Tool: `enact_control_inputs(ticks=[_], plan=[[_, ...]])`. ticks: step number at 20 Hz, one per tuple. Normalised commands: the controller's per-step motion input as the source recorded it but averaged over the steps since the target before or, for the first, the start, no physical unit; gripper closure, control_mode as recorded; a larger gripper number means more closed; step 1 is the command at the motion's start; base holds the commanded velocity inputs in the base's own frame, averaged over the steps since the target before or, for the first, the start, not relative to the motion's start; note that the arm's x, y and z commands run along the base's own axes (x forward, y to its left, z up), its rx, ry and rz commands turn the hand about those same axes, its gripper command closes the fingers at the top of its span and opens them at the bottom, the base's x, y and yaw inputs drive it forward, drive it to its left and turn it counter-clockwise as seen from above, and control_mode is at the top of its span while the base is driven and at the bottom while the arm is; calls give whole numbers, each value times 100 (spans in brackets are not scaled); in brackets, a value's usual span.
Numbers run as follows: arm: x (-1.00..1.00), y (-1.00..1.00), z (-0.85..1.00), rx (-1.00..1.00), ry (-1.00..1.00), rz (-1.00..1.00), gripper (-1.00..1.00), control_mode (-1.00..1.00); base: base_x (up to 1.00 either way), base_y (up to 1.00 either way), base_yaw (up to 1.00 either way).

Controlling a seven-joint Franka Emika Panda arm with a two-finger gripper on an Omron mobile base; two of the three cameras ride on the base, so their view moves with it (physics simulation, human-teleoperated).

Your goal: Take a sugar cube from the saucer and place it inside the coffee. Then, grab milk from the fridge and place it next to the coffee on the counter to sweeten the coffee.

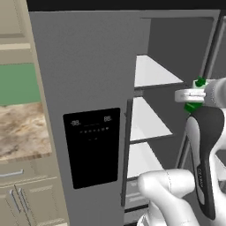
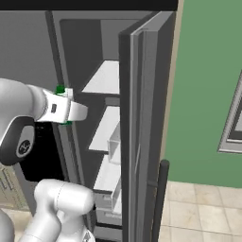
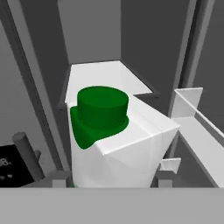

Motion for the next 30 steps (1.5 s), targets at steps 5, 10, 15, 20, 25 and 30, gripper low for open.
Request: enact_control_inputs(ticks=[5,10,15,20,25,30], plan=[[0,0,0,0,0,0,100,100,-84,55,42],[0,0,0,0,0,0,100,100,-33,93,75],[0,0,0,0,0,0,100,100,-8,92,85],[0,0,0,0,0,0,100,100,2,79,83],[0,0,0,0,0,0,100,100,44,42,78],[0,0,0,0,0,0,100,100,93,3,67]])
